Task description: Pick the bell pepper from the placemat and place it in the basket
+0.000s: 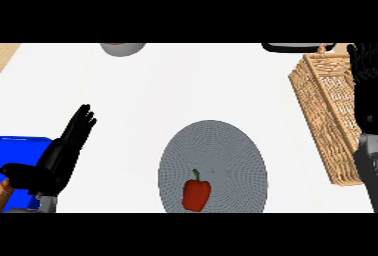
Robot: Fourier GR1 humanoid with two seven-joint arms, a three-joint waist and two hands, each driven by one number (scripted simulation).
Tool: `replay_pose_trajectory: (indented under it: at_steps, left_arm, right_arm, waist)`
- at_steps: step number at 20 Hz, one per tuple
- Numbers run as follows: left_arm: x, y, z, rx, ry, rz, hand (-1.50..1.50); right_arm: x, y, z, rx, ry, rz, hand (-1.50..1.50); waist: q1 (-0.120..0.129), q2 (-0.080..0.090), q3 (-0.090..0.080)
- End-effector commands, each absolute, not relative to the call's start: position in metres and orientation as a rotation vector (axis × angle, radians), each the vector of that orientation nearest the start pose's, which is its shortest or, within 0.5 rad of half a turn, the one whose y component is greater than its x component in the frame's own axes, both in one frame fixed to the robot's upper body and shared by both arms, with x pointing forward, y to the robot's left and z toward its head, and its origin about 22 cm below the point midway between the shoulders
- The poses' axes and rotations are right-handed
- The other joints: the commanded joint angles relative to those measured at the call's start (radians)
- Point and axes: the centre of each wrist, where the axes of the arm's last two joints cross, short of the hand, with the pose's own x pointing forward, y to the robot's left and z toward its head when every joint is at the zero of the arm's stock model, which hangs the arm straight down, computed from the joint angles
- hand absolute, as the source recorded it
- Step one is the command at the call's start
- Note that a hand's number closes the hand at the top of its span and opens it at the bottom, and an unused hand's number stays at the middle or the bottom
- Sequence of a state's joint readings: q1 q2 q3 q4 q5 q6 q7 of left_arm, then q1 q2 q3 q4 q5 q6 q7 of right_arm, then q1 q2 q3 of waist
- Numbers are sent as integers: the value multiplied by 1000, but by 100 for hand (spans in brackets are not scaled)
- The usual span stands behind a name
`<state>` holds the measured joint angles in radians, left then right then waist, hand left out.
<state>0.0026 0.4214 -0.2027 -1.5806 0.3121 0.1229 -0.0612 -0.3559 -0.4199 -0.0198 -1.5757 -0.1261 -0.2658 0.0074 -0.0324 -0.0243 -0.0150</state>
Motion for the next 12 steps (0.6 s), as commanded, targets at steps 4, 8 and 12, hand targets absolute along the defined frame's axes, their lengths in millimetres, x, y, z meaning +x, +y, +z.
replay_pose_trajectory:
  at_steps: [4,8,12]
  left_arm:
    - [261,300,40,174,-1511,-105,0]
    - [267,304,33,165,-1432,-98,0]
    - [273,308,35,192,-1398,-94,0]
  right_arm:
    - [314,-236,129,35,-2044,84,150]
    - [299,-177,121,144,-2070,767,150]
    - [262,-89,92,64,-2168,856,-150]
  waist:
    - [38,27,17]
    - [74,37,11]
    - [61,25,11]
